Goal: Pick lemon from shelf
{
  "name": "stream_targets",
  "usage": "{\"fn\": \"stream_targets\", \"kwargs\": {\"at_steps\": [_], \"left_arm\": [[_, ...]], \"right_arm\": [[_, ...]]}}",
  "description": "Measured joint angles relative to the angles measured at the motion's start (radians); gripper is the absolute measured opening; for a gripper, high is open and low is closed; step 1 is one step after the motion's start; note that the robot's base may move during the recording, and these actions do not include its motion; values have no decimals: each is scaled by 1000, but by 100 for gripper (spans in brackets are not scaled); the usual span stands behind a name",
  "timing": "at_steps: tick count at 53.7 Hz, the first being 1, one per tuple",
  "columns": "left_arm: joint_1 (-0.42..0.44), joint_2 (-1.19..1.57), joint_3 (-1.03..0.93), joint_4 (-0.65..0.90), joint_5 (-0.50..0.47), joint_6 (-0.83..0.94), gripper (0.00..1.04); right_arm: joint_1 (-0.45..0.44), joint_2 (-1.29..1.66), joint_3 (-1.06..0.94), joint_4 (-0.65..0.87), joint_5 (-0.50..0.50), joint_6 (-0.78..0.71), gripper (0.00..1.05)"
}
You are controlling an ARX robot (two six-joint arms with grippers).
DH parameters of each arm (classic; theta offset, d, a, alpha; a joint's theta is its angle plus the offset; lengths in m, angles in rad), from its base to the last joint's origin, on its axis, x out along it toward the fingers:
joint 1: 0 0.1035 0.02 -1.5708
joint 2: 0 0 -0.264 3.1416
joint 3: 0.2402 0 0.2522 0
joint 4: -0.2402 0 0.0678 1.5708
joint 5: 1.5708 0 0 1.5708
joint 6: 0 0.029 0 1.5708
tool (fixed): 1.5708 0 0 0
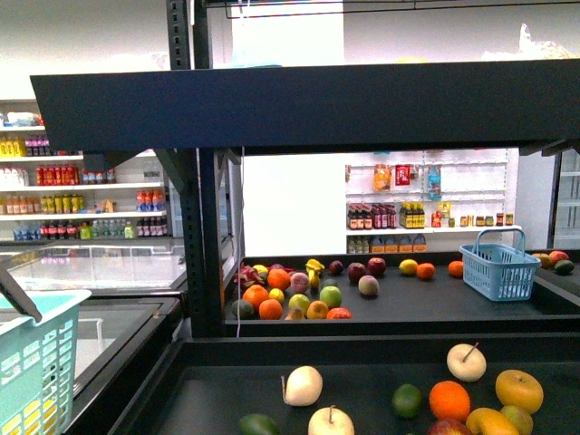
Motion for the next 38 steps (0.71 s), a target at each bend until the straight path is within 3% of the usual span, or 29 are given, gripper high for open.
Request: {"fn": "stream_targets", "kwargs": {"at_steps": [7, 35, 38], "left_arm": [[1, 0, -6, 0, 3, 3, 7], [17, -17, -124, -3, 116, 156, 96], [18, -27, -136, -2, 116, 164, 98]], "right_arm": [[0, 0, 0, 0, 0, 0, 97], [0, -1, 0, 0, 0, 0, 97], [0, -1, 0, 0, -1, 0, 97]]}}
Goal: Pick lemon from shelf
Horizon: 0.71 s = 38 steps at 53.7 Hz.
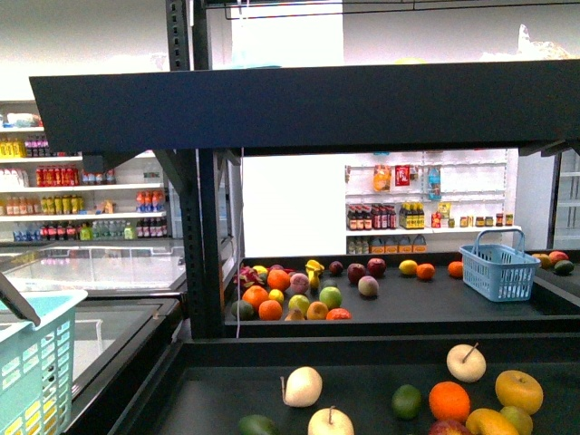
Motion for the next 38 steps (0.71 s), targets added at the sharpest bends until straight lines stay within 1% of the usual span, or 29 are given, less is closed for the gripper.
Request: {"fn": "stream_targets", "kwargs": {"at_steps": [2, 6, 38], "left_arm": [[1, -3, -4, 1, 0, 0, 96], [2, -4, -5, 1, 0, -1, 97], [1, -4, -5, 1, 0, -12, 97]], "right_arm": [[0, 0, 0, 0, 0, 0, 97], [0, 0, 0, 0, 0, 0, 97], [0, 0, 0, 0, 0, 0, 97]]}}
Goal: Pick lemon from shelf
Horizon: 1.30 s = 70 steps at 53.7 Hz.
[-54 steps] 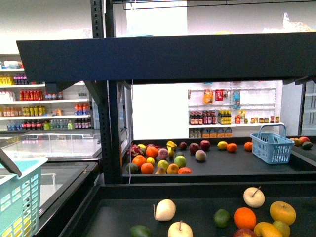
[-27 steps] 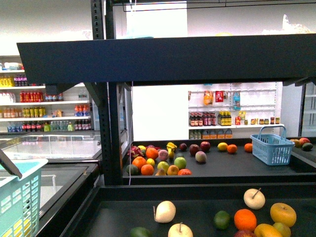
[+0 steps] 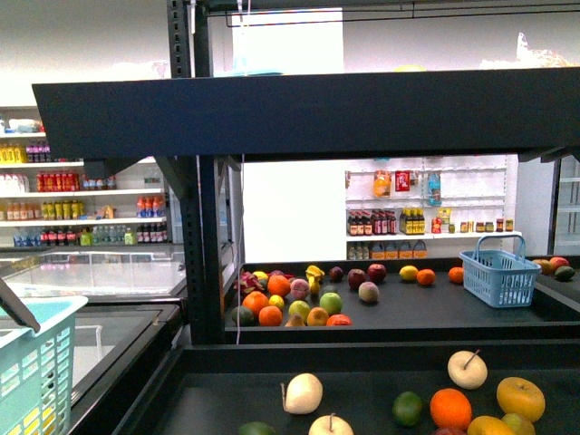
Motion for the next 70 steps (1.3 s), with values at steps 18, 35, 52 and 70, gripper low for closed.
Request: {"fn": "stream_targets", "kwargs": {"at_steps": [18, 35, 52, 70], "left_arm": [[0, -8, -2, 0, 4, 0, 97], [-46, -320, -34, -37, 25, 38, 97], [-58, -310, -37, -55, 27, 50, 97], [-57, -310, -37, -55, 32, 63, 97]], "right_arm": [[0, 0, 0, 0, 0, 0, 97], [0, 0, 0, 0, 2, 0, 97], [0, 0, 0, 0, 2, 0, 97], [0, 0, 0, 0, 1, 0, 97]]}}
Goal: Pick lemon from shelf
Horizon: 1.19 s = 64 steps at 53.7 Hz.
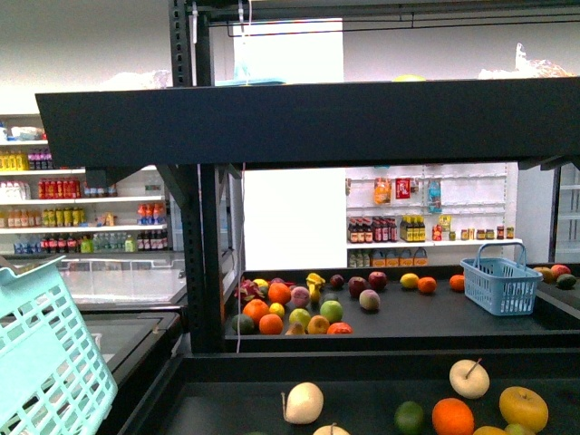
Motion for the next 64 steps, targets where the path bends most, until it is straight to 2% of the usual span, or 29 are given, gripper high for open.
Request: {"fn": "stream_targets", "kwargs": {"at_steps": [16, 30, 42, 48, 64], "left_arm": [[6, 0, 9, -35, 20, 43, 97], [55, 0, 59, -130, 59, 81, 97], [98, 5, 134, -252, 124, 182, 97], [116, 30, 204, -333, 134, 233, 78], [103, 147, 301, -429, 214, 416, 57]], "right_arm": [[0, 0, 0, 0, 0, 0, 97], [0, 0, 0, 0, 0, 0, 97], [0, 0, 0, 0, 0, 0, 97], [0, 0, 0, 0, 0, 0, 97], [0, 0, 0, 0, -1, 0, 97]]}}
